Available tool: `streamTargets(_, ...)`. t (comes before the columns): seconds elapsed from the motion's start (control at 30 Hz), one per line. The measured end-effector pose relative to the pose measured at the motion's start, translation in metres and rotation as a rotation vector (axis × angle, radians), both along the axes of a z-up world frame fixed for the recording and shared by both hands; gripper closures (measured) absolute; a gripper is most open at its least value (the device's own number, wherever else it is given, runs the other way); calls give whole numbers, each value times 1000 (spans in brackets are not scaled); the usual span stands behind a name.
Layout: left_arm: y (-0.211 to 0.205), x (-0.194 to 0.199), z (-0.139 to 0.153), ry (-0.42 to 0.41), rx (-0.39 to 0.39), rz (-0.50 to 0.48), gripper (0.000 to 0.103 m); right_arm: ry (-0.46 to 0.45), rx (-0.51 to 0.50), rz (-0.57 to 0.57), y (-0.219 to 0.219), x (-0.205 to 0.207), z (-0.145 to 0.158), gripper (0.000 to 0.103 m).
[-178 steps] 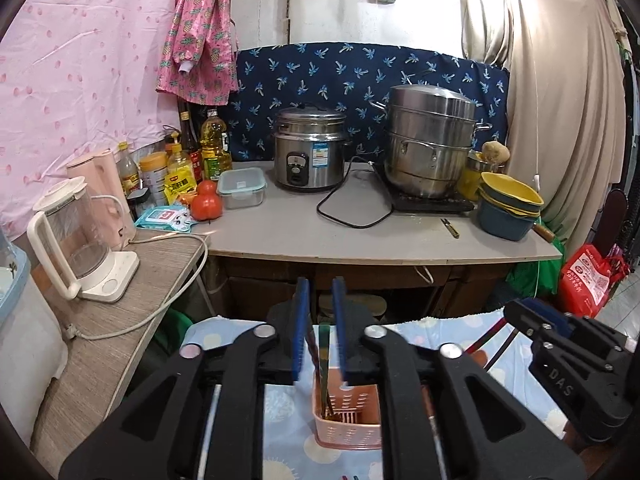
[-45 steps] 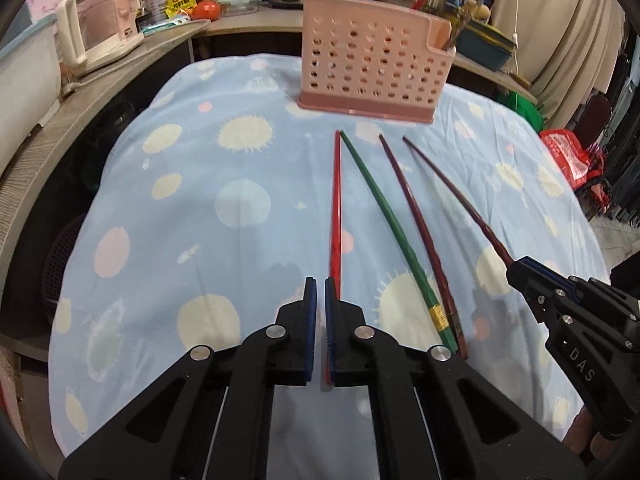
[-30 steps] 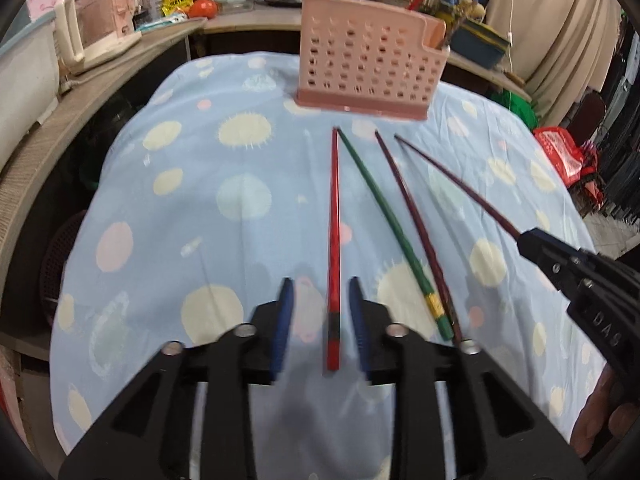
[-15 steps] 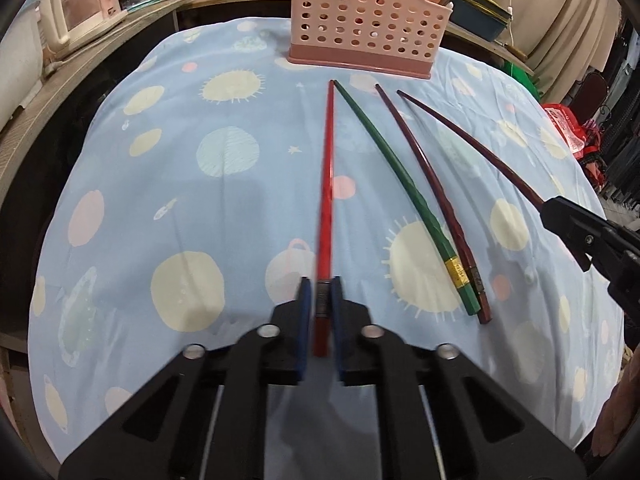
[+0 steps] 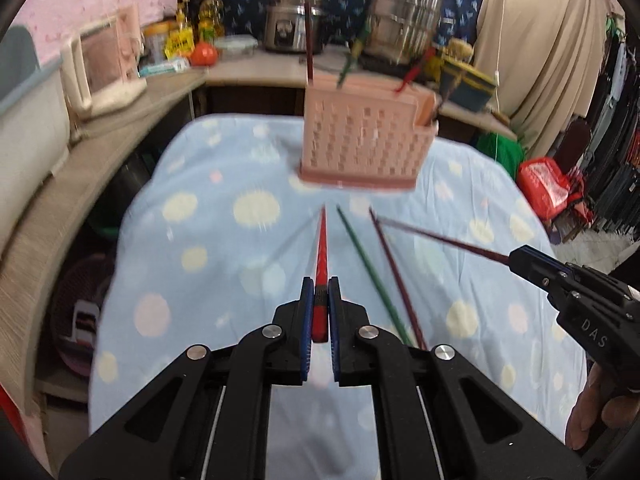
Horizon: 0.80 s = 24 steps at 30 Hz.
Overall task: Organize utensils
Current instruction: 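Carry both chopsticks up into the pink holder and open both tools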
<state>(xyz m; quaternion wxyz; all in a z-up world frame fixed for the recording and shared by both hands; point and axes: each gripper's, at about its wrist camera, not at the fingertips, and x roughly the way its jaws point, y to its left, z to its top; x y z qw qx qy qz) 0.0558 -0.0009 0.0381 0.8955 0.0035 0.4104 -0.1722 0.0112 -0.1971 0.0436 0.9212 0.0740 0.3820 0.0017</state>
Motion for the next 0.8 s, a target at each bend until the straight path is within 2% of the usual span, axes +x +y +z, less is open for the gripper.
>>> streamTargets(0.2,3,33,65,-136,11,22,96,-115,-12,19,-7,26,62,96)
streamTargets(0.5,-7,85,143,-295,-5,41,96,-259,-34,42,-13,78,141,96)
streamTargets(0.8,-18,128,209,-429,-48,79,96,-367,-21,38,-9,141,194,96)
